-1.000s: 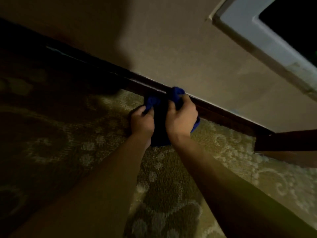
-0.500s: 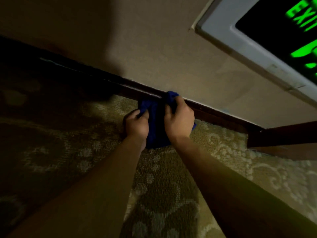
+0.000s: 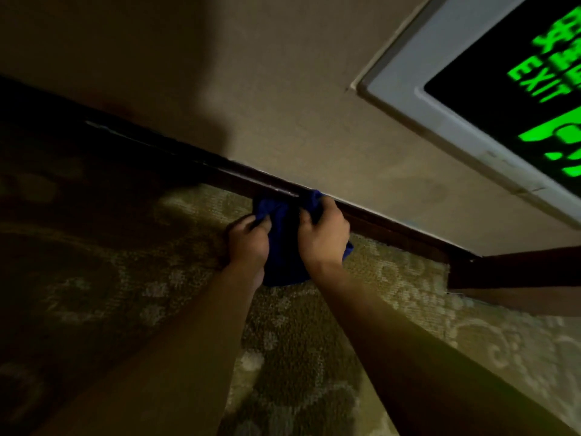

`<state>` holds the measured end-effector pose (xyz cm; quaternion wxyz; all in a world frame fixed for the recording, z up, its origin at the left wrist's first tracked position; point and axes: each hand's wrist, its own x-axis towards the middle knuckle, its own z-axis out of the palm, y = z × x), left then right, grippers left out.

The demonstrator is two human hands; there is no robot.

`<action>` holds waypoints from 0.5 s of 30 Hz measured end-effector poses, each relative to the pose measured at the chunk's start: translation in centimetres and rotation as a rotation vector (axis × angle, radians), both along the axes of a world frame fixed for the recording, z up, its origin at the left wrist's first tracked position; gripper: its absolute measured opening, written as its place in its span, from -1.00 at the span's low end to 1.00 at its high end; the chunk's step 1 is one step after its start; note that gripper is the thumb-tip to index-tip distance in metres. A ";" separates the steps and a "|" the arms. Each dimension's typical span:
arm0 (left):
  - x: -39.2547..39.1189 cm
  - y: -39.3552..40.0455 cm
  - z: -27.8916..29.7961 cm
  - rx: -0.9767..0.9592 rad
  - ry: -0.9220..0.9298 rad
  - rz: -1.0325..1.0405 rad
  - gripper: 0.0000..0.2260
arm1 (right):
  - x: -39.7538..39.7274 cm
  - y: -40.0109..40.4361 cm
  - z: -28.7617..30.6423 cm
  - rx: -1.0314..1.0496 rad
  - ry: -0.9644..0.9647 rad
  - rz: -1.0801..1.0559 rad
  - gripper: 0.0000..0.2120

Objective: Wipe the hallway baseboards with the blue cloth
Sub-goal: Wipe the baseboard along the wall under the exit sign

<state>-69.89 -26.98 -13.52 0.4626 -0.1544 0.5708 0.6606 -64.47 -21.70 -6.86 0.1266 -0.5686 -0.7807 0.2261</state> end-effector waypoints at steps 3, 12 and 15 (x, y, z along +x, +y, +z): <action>-0.2 0.1 -0.1 0.002 -0.022 0.017 -0.72 | 1.4 1.8 0.8 -0.109 0.080 -0.196 -0.77; -0.4 0.3 -0.2 -0.032 0.008 0.003 -0.88 | -0.2 1.5 0.8 -0.288 0.125 -0.473 -0.71; -0.7 0.5 -1.2 -0.055 -0.030 -0.032 -0.86 | 0.1 2.1 1.3 -0.293 0.075 -0.452 -0.74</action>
